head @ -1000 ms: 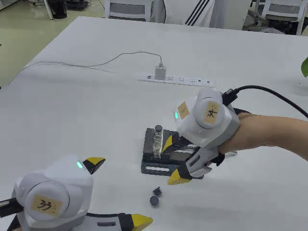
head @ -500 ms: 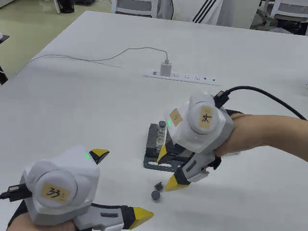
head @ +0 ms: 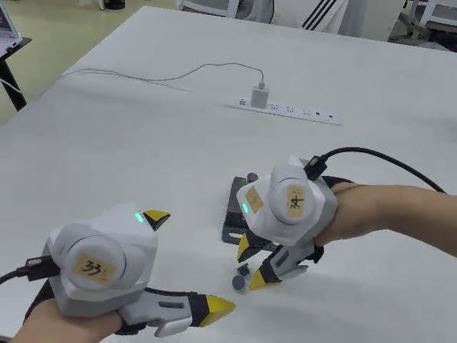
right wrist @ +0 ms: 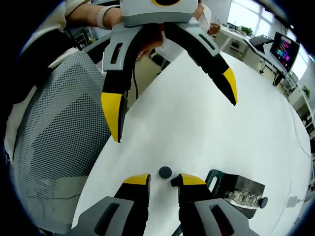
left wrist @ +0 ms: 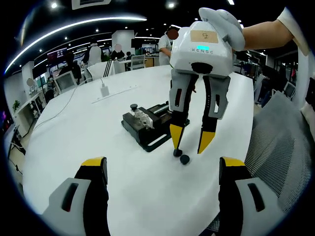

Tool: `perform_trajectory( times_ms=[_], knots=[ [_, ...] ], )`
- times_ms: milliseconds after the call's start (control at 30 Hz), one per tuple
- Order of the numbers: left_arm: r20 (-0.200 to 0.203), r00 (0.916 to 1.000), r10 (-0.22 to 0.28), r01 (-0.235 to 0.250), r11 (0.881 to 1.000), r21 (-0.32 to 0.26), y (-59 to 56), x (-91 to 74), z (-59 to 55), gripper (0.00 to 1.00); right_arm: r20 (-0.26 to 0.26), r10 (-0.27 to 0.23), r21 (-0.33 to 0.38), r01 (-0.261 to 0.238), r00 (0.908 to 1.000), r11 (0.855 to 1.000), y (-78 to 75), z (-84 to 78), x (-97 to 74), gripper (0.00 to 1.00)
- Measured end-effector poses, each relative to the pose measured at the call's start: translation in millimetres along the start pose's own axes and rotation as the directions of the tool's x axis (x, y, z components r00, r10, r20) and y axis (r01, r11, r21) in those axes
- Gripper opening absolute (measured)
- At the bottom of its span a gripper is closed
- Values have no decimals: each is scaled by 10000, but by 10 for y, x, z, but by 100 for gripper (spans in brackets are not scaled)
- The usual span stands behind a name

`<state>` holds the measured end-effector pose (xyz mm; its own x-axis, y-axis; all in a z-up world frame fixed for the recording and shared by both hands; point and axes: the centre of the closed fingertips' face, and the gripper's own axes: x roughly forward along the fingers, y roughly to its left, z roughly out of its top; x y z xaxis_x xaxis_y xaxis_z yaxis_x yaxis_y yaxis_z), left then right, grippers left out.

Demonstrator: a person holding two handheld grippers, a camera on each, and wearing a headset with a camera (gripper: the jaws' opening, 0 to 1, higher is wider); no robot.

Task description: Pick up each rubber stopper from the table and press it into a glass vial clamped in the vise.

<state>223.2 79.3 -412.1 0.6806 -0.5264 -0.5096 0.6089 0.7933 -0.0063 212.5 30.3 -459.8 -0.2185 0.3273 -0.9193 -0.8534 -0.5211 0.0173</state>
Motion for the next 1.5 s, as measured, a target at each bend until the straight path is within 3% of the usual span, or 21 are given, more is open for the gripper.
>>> perform_trajectory(
  times_ms=[200, 533, 1000, 1500],
  knots=[
    [-31, 10000, 8, -9, 10000, -39, 0, 2, -2, 93, -367, 4, 308, 8, 9993, 9995, -19, -26, 69, 16],
    [28, 10000, -12, 12, 9999, -106, 0, 30, 36, 93, -550, -71, 737, 111, 9985, 9972, -49, -86, 121, 12],
    [13, 10000, -43, 43, 9999, -136, -11, 24, 27, 93, -570, -105, 475, 132, 9983, 9988, -51, -38, 74, 10],
    [42, 10000, -58, 58, 9999, -155, -25, 26, 26, 93, -987, -40, -104, 29, 9951, 9999, -15, -55, 140, 10]
  ],
)
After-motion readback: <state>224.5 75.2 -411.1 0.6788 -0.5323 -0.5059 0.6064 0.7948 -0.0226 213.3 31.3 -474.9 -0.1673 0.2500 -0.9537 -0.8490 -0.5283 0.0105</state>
